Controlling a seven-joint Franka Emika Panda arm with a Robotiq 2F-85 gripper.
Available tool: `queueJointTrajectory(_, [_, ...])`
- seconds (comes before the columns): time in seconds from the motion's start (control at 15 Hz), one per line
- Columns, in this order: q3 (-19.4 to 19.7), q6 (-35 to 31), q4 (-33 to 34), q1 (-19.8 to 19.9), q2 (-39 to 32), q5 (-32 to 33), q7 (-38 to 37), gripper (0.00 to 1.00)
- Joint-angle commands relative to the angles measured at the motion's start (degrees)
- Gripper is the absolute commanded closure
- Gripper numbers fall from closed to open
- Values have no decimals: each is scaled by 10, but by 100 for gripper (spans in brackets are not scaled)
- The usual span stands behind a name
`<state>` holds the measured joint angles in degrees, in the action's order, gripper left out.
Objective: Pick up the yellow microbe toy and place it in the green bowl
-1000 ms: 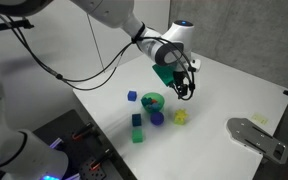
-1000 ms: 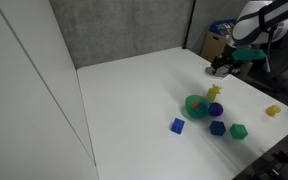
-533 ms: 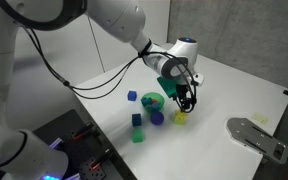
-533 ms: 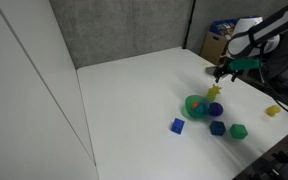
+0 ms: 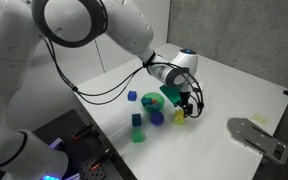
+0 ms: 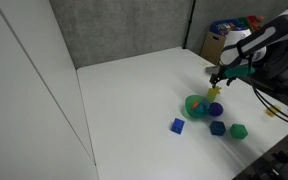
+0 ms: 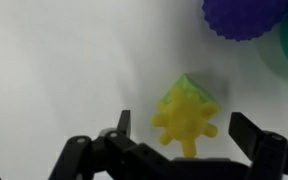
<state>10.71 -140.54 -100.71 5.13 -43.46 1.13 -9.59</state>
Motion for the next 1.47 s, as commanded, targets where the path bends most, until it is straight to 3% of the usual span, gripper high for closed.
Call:
queueJointTrajectory(0.0, [-2, -2, 40, 6, -30, 21, 27, 0])
queueJointTrajectory(0.6, [-15, -4, 69, 18, -68, 13, 57, 0])
queueJointTrajectory(0.73, [-15, -5, 72, 15, -74, 14, 54, 25])
queueJointTrajectory(0.93, [-15, -4, 74, 13, -76, 12, 50, 51])
queueJointTrajectory(1.4, [-29, -3, 23, 2, -1, 6, 47, 74])
